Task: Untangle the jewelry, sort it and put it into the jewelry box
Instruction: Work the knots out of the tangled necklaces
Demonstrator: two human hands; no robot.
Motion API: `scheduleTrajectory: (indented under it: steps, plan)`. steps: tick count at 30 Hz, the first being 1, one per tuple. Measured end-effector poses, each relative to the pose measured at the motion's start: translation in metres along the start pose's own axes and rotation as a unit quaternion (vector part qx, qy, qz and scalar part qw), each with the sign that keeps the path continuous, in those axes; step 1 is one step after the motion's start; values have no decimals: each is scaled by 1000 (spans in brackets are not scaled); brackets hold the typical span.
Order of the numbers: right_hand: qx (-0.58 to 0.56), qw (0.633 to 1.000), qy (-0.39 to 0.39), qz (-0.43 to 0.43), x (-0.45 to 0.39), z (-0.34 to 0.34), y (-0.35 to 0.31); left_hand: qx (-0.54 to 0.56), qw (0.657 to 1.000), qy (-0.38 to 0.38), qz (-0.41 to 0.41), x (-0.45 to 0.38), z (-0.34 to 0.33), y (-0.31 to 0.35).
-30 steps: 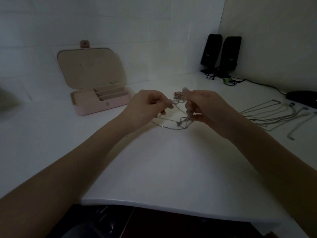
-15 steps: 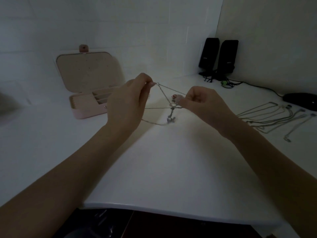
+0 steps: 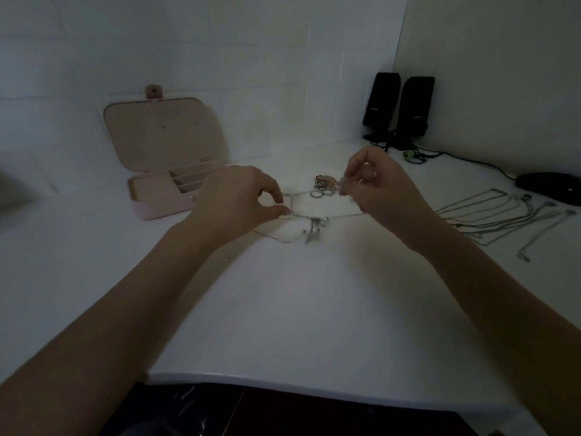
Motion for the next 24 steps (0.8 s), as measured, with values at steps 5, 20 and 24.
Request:
scheduleTrajectory:
  steps: [5, 20, 24]
  plan:
    - [196, 974, -68, 91, 5, -15, -5, 8, 995, 86, 58, -1, 16, -8]
    - [201, 968, -139, 64, 6, -26, 2, 377, 903, 30, 203, 5, -8, -12]
    - [199, 967, -150, 53, 8, -28, 3, 370, 904, 39, 210, 6, -7, -13]
Point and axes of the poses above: each hand's wrist, its own x-axis away from the middle knuckle, its own z-axis out of the back of the hand, y = z × x, the point moved 7 cm from there along -x, towards the middle knuckle, and after that the axes turned 6 degrees about x, right-handed, at the moved point
